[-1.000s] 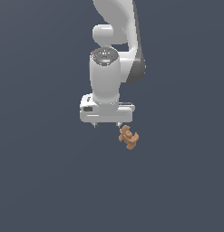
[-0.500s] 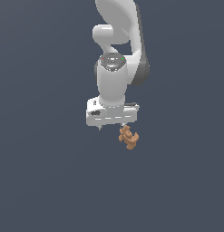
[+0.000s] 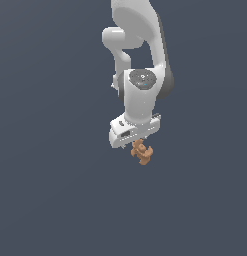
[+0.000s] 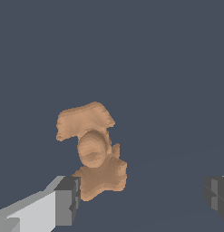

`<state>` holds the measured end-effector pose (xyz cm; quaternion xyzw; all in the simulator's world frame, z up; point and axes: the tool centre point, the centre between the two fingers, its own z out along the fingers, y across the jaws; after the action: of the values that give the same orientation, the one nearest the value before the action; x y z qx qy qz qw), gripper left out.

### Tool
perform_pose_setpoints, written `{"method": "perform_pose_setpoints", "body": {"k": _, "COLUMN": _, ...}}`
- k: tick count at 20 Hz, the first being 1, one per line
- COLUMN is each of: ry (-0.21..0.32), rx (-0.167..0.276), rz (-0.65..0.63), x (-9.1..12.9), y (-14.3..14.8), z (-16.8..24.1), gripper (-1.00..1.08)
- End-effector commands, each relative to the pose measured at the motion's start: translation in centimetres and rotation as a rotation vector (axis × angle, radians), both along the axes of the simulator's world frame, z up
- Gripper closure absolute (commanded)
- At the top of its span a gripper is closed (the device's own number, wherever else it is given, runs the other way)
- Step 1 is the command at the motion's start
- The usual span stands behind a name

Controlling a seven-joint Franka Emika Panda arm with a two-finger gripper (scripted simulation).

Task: Pick up the object and move it to a goal position.

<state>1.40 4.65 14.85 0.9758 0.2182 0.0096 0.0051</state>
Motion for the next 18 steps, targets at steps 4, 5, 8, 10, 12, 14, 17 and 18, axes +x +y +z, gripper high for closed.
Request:
{"method": "perform_pose_setpoints", "body": {"k": 4, "ry": 0.013, "rx": 0.0, "rz": 0.155, "x": -0.4, "y": 2.3, "z": -1.2, "gripper": -0.92}}
{"method": "perform_pose_setpoints", "body": {"k": 5, "ry": 0.014, "rx": 0.001, "rz": 0.176, "x": -0.4, "y": 2.6, "z": -1.4, "gripper": -0.92}}
{"method": "perform_pose_setpoints", "body": {"k": 8, "ry": 0.018, "rx": 0.002, "rz": 0.227, "x": -0.6, "y": 3.3, "z": -1.8, "gripper": -0.92}}
{"method": "perform_pose_setpoints", "body": {"k": 10, "ry": 0.02, "rx": 0.002, "rz": 0.251, "x": -0.6, "y": 3.7, "z": -2.0, "gripper": -0.92}}
{"method": "perform_pose_setpoints", "body": {"k": 12, "ry": 0.021, "rx": 0.002, "rz": 0.267, "x": -0.7, "y": 3.9, "z": -2.1, "gripper": -0.92}}
{"method": "perform_pose_setpoints", "body": {"k": 14, "ry": 0.022, "rx": 0.003, "rz": 0.275, "x": -0.7, "y": 4.1, "z": -2.2, "gripper": -0.92}}
{"method": "perform_pose_setpoints", "body": {"k": 17, "ry": 0.022, "rx": 0.003, "rz": 0.27, "x": -0.7, "y": 4.0, "z": -2.2, "gripper": -0.92}}
{"method": "perform_pose_setpoints", "body": {"k": 18, "ry": 0.022, "rx": 0.003, "rz": 0.27, "x": -0.7, "y": 4.0, "z": -2.3, "gripper": -0.92}}
